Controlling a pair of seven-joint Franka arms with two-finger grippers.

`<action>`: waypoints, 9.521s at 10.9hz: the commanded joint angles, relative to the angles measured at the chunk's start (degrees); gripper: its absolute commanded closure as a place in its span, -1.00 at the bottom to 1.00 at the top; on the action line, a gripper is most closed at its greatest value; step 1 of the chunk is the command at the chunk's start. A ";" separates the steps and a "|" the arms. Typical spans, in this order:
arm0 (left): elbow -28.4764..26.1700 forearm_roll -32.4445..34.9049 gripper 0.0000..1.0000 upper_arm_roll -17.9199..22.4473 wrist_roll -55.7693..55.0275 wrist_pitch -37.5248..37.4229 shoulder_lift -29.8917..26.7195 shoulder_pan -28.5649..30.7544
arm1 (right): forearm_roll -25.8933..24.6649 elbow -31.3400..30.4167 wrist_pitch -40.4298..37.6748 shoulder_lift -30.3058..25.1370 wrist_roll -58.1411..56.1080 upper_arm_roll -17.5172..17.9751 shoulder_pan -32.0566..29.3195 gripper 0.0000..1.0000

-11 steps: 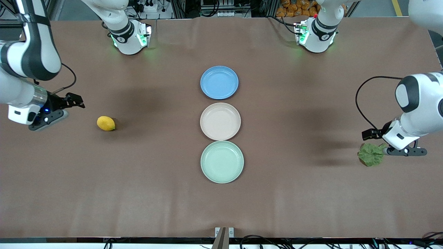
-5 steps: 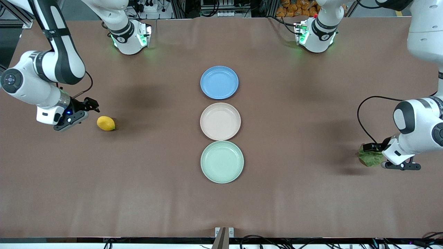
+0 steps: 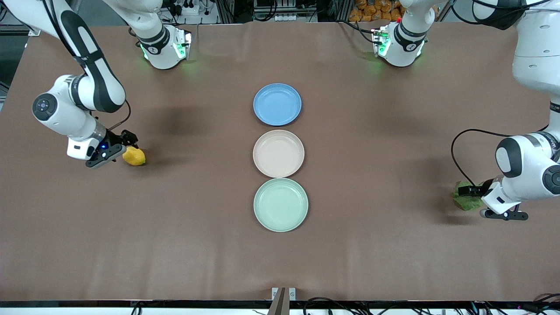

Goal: Place lemon and lettuce in plates

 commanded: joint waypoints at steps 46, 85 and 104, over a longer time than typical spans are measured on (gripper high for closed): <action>1.37 -1.09 1.00 -16.96 -56.45 -9.46 -6.87 -21.54 | -12.39 42.05 -20.12 25.33 116.00 12.12 44.42 1.00; 10.17 0.49 -1.00 3.25 -58.29 -2.82 -3.15 -41.87 | -0.26 46.89 -46.64 -4.62 68.22 -5.28 27.29 -1.00; -3.65 -5.83 -1.00 0.00 -22.20 -29.03 -40.16 -21.30 | 3.43 48.83 -55.71 -10.43 39.56 -14.60 20.35 -1.00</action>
